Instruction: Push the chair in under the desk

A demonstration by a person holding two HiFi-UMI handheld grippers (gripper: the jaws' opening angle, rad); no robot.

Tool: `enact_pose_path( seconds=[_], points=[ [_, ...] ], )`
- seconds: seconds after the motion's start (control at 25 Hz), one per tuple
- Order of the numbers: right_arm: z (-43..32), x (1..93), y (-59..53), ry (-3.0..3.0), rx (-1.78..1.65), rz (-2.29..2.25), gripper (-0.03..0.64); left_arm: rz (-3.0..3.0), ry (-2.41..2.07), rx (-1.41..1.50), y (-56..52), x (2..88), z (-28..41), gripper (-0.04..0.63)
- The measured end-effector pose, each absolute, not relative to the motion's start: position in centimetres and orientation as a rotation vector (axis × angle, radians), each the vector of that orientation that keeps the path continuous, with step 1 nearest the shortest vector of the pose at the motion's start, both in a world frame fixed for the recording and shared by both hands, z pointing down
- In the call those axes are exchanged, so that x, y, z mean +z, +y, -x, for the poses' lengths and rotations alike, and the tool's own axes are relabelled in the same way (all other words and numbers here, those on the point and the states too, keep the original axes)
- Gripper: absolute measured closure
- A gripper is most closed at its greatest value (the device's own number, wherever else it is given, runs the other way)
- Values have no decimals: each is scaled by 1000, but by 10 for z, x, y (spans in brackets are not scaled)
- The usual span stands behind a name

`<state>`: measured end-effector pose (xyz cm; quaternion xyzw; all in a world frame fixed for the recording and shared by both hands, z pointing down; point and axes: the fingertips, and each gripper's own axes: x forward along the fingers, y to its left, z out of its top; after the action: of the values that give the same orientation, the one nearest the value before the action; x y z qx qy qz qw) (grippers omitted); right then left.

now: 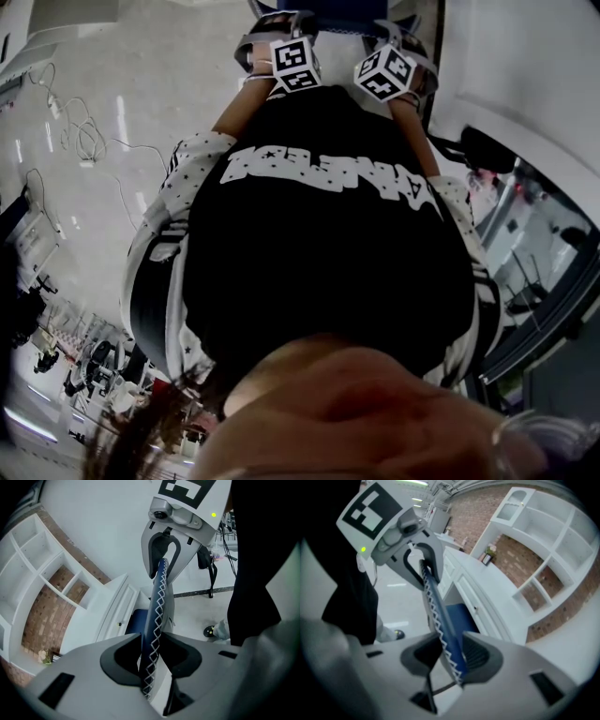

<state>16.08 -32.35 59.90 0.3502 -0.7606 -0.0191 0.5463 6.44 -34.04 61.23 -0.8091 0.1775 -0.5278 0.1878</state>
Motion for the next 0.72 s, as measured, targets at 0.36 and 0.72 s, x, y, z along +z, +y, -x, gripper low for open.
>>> enact_pose_path(
  seconds=[0.36,0.72],
  points=[
    [-166,595,-332,-1792,-60,-845,469,2268,505,-1481,-348,608,-69,451],
    [-169,596,-343,-1798,-49,-845,468,2264,507,-1475,-361,609,-73,446]
  ],
)
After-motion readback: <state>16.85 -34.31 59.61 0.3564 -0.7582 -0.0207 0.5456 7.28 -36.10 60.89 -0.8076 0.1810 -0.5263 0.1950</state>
